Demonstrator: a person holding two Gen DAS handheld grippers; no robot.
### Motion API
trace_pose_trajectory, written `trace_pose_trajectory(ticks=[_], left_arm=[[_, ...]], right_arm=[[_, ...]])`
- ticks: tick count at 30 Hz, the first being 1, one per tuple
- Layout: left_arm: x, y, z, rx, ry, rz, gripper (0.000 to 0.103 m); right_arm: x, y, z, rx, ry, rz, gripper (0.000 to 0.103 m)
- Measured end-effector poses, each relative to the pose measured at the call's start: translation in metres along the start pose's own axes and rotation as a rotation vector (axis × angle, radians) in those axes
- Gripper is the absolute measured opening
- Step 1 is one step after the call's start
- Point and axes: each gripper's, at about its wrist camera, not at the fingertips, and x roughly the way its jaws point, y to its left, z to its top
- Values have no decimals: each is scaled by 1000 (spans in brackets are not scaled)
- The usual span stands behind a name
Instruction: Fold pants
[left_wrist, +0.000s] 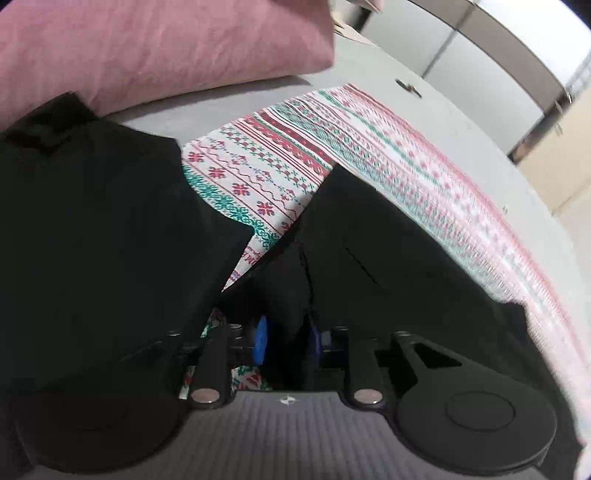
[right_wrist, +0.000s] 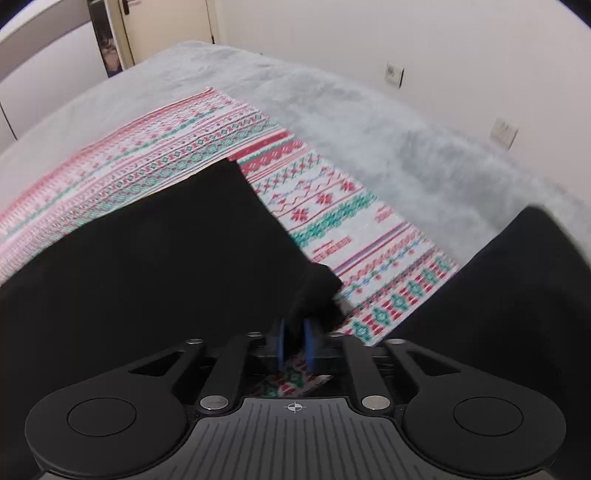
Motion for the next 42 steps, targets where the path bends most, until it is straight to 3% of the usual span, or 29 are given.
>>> trace_pose_trajectory(ticks=[2, 5, 6, 7, 9, 10, 11, 14, 16, 20, 22, 24, 25, 26, 28, 30, 31, 34, 36, 40, 42], left_arm=[[-11, 6, 2, -44, -20, -33, 69], [-23, 13, 7, -80, -54, -49, 69], [-24, 14, 9, -89, -61, -54, 69], [-25, 17, 11, -101, -62, -63, 69], [-21, 20, 14, -115, -68, -87, 68], [-16, 21, 14, -128, -61, -82, 68], [-9, 20, 13, -143, -47, -68, 58], [4, 12, 11, -130, -47, -13, 43], [4, 6, 10, -87, -66, 37, 41], [-4, 5, 7, -27, -74, 57, 40], [-2, 10, 8, -13, -60, 55, 41], [1, 17, 9, -20, -24, 46, 47], [-1, 22, 9, -48, -20, 49, 54], [-5, 27, 10, -87, -29, 38, 54], [-22, 32, 13, -150, -111, 11, 54], [-39, 19, 13, -94, -217, 19, 54], [-41, 8, 14, -42, -231, 1, 54], [-25, -27, 8, 46, -138, -138, 54], [-6, -51, -2, 105, -47, -180, 54], [28, -83, -20, 218, 51, -97, 54], [42, -85, -23, 229, 101, -88, 55]], right_arm=[[-9, 9, 0, -37, -56, -53, 25], [-31, 24, 1, -68, -191, -128, 44], [-38, 32, 1, -83, -240, -154, 45], [-45, 41, 0, -103, -281, -155, 45], [-54, 67, -3, -172, -313, -70, 44], [-56, 82, -6, -209, -308, -16, 44], [-57, 98, -10, -249, -299, 30, 44], [-60, 155, -28, -387, -277, 132, 44], [-67, 194, -45, -474, -283, 219, 44], [-80, 265, -89, -656, -236, 429, 44], [-73, 288, -109, -695, -163, 463, 45], [-55, 304, -125, -741, -68, 445, 44], [-47, 305, -130, -754, -62, 430, 47], [-46, 304, -129, -753, -74, 433, 53], [-46, 301, -117, -737, -34, 440, 54], [-54, 301, -110, -695, -73, 460, 55], [-59, 302, -103, -680, -99, 481, 55], [-70, 331, -89, -684, -133, 562, 55], [-78, 365, -85, -728, -159, 632, 54], [-78, 452, -81, -846, -192, 697, 37], [-71, 490, -85, -920, -217, 712, 37]])
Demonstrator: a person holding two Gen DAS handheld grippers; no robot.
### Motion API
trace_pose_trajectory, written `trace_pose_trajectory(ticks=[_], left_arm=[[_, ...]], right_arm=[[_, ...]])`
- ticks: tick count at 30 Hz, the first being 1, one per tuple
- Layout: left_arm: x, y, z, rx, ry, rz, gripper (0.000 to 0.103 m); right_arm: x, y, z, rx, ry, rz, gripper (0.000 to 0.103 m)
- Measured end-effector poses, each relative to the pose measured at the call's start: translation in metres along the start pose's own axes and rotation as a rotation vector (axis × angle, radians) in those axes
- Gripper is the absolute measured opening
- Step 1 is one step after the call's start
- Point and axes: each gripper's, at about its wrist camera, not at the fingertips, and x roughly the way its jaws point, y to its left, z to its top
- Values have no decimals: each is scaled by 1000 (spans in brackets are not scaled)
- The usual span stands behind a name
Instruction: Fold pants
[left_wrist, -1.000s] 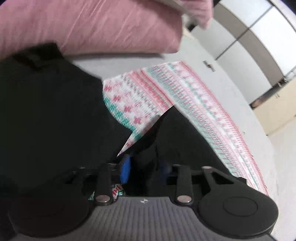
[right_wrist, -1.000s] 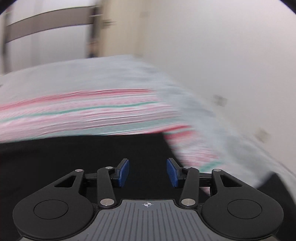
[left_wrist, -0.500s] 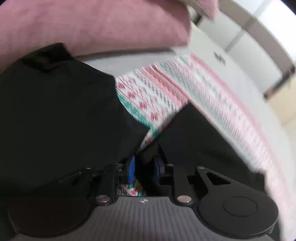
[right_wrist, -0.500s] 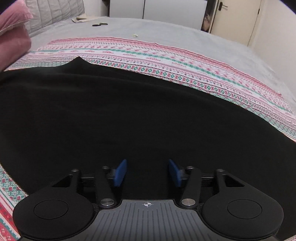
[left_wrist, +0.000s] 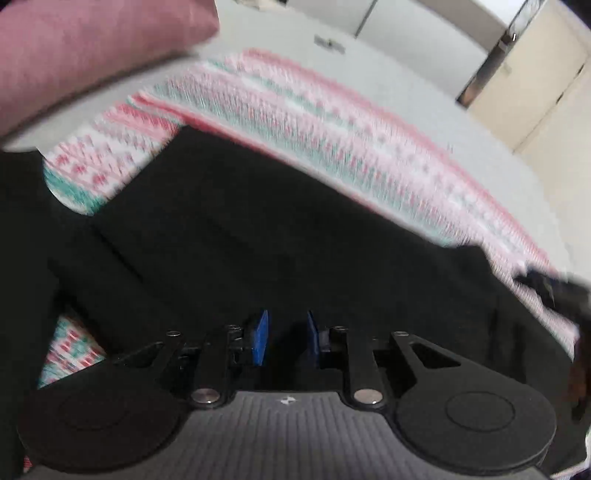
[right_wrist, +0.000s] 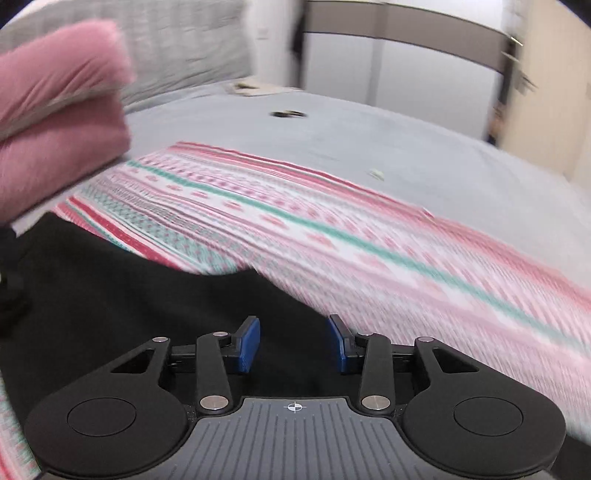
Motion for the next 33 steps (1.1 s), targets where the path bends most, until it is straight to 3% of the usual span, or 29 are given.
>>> trace_pose_trajectory(ticks=[2, 4, 8, 9, 10, 11, 14, 18, 22, 25, 26, 28, 33], left_arm=[[5, 4, 0, -12, 14, -11, 56], [3, 7, 2, -12, 22, -24, 56], [1, 11, 3, -3, 33, -24, 56], [1, 9, 3, 1, 34, -17, 56], [2, 6, 3, 3, 34, -11, 56], [3, 2, 3, 9, 33, -1, 56], [9, -3, 6, 39, 25, 24, 56], [10, -6, 5, 57, 19, 31, 56], [8, -4, 3, 68, 16, 26, 55], [3, -2, 1, 76, 12, 37, 56], [3, -3, 2, 78, 10, 41, 56], [3, -1, 2, 71, 11, 38, 56], [4, -3, 2, 86, 7, 54, 56]], right_arm=[[29, 5, 14, -41, 28, 15, 37], [53, 2, 24, -15, 75, 46, 43], [83, 1, 29, 43, 145, 108, 42], [89, 2, 28, 27, 165, 124, 38], [92, 5, 26, 1, 176, 138, 14], [93, 11, 26, -42, 189, 160, 0], [86, 28, 36, -157, 148, 107, 0], [82, 40, 49, -211, 84, 17, 0], [110, 54, 25, -256, 99, -82, 0], [97, 65, 10, -261, 35, -144, 11], [87, 62, 6, -254, 34, -132, 21], [67, 44, -1, -212, 40, -108, 34], [25, -62, -39, -43, 114, -205, 34]])
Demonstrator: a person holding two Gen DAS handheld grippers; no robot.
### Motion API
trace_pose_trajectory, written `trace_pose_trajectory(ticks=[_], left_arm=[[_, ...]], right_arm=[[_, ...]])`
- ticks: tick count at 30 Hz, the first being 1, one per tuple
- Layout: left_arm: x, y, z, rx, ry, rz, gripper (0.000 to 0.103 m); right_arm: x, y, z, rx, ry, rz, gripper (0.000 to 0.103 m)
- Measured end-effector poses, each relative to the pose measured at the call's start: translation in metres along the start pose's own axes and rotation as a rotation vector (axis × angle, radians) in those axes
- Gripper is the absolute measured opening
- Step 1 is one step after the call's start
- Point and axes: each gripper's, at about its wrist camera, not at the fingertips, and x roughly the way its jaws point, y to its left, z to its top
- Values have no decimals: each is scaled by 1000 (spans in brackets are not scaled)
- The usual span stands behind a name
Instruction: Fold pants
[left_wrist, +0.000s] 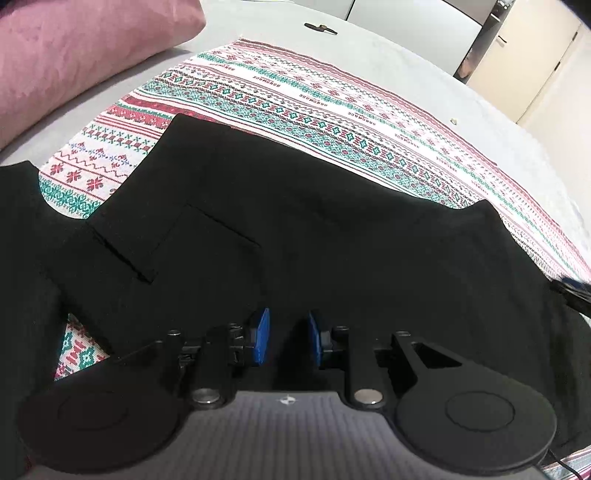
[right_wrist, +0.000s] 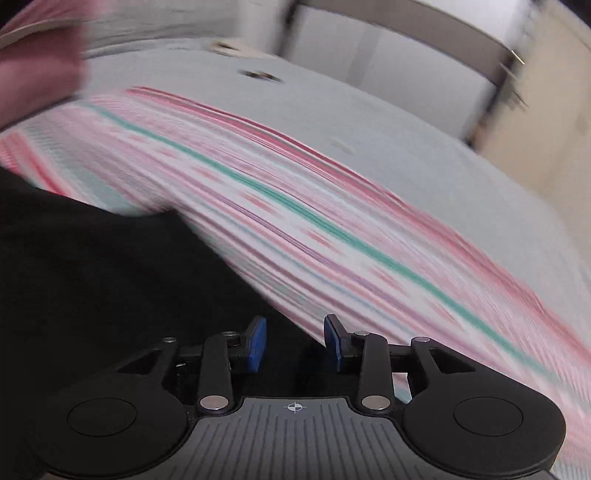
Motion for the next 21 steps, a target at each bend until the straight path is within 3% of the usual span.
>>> trace_pose_trajectory(ticks=[3, 8, 13, 15, 16, 17, 21], left_arm=[[0, -5, -2, 22, -5, 16, 56], [3, -12, -1, 38, -10, 38, 59], [7, -22, -3, 80, -22, 67, 64], [8, -25, -3, 99, -30, 85, 64], [8, -27, -3, 105, -33, 91, 64], [9, -27, -3, 107, -34, 95, 64], [11, -27, -1, 111, -38, 100, 64]], right_arm=[[-7, -73, -40, 149, 45, -59, 34], [-24, -149, -98, 253, 56, -34, 34], [-23, -153, -104, 191, 39, -4, 34], [-18, -149, -101, 145, 47, 30, 23], [-17, -148, -100, 129, 49, 58, 10], [-18, -146, -99, 117, 52, 74, 5], [-20, -146, -94, 62, 47, 60, 0]])
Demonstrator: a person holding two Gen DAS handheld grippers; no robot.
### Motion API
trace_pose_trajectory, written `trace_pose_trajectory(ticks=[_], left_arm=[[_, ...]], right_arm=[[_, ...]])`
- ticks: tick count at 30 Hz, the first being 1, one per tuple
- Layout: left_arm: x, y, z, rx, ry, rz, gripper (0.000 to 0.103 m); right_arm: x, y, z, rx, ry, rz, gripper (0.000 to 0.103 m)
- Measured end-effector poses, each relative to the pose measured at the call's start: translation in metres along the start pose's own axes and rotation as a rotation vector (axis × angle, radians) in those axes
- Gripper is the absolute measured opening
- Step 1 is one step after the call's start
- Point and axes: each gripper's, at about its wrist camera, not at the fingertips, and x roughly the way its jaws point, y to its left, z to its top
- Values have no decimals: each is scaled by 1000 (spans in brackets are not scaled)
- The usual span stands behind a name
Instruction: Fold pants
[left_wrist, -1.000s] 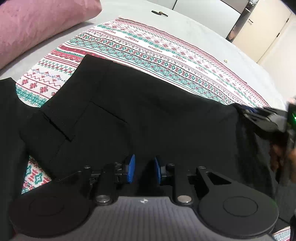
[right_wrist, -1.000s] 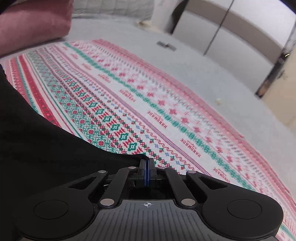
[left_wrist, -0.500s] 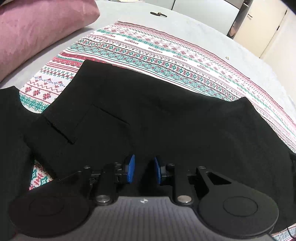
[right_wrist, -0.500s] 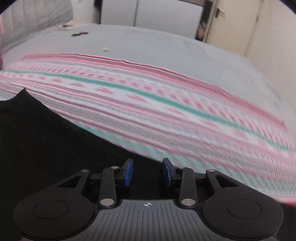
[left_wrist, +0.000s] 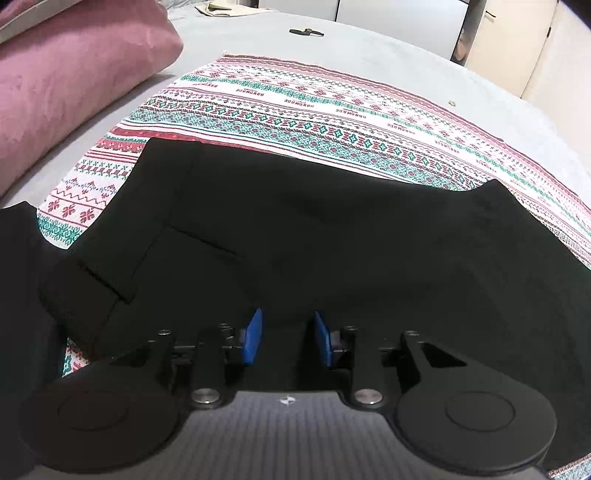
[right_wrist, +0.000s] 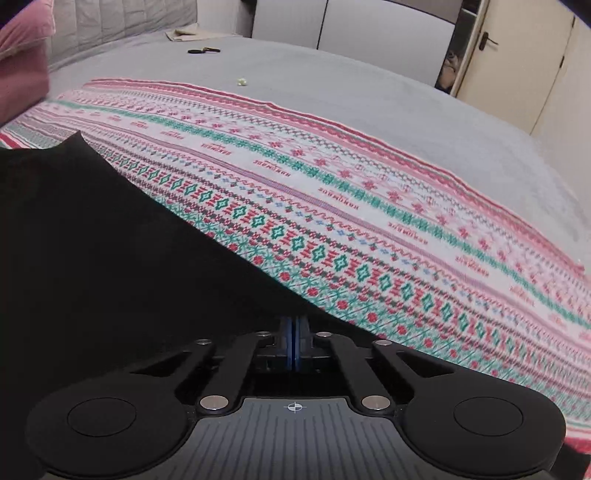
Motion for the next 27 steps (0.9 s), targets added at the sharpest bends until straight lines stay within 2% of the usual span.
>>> trace_pose_trajectory(ticks=[4, 9, 10, 11, 13, 16, 18, 20, 23, 27], left_arm=[[2, -2, 1, 17, -4, 12, 64], [0, -1, 0, 16, -3, 2, 64], [0, 0, 0, 13, -3, -3, 64], [-2, 1, 0, 8, -6, -8, 64], [-5, 3, -1, -7, -12, -22, 64], [-10, 3, -2, -11, -25, -52, 64], [-14, -2, -5, 4, -34, -70, 64], [-17, -9, -9, 24, -42, -88, 64], [-15, -19, -17, 69, -34, -91, 66], [-12, -22, -24, 116, -38, -62, 66]], right_arm=[[0, -5, 3, 1, -46, -75, 0], [10, 17, -1, -65, -54, -193, 0], [6, 17, -3, -56, -55, -215, 1], [0, 15, -5, -39, -49, -254, 9], [-18, 1, -15, 47, -36, -323, 19], [-66, -33, -40, 278, -44, -350, 20], [-88, -58, -56, 408, 38, -329, 20], [-103, -73, -70, 476, 124, -344, 20], [-114, -69, -94, 424, 211, -354, 20], [-109, -70, -131, 350, 244, -422, 22]])
